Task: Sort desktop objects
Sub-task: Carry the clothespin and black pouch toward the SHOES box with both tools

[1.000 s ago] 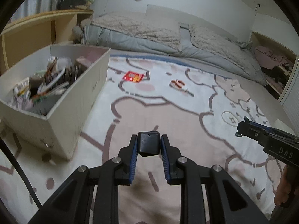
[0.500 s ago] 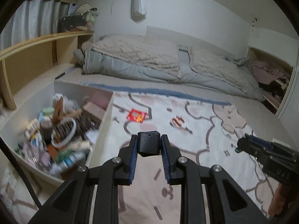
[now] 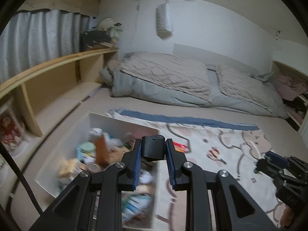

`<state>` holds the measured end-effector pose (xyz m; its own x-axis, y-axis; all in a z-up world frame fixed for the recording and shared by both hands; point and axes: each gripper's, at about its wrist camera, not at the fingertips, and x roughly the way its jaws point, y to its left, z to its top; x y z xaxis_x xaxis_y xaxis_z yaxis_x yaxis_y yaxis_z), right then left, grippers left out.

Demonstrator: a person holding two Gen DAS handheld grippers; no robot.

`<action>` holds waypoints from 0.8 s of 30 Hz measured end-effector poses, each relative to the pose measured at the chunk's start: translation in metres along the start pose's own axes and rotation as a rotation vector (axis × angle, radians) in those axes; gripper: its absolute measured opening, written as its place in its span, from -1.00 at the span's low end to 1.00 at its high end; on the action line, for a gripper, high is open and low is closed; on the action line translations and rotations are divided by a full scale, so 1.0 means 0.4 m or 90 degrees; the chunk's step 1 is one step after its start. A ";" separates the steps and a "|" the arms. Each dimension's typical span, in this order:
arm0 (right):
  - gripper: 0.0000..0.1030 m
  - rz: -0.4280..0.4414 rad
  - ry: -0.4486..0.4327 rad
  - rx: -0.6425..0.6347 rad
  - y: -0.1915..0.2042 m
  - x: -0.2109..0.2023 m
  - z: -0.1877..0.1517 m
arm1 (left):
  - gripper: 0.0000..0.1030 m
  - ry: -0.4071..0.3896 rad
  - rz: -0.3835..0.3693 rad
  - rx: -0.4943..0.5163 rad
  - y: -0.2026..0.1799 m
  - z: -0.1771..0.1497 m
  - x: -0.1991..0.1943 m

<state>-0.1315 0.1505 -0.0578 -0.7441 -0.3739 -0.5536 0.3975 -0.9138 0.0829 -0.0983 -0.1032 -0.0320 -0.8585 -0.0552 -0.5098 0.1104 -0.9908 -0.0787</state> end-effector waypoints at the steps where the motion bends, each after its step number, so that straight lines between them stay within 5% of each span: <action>1: -0.22 0.002 -0.003 -0.004 0.008 0.002 0.008 | -0.53 -0.004 0.009 0.000 0.015 0.010 -0.002; 11: -0.22 0.039 -0.041 -0.032 0.106 0.025 0.098 | -0.53 -0.041 0.062 -0.026 0.134 0.075 0.002; 24: -0.22 0.084 -0.023 -0.018 0.217 0.097 0.154 | -0.53 -0.021 0.077 -0.035 0.245 0.081 0.041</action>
<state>-0.1588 0.0468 -0.0212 -0.7036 -0.4961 -0.5088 0.5072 -0.8520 0.1294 -0.1177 -0.2053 -0.0204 -0.8534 -0.1782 -0.4899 0.2399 -0.9686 -0.0656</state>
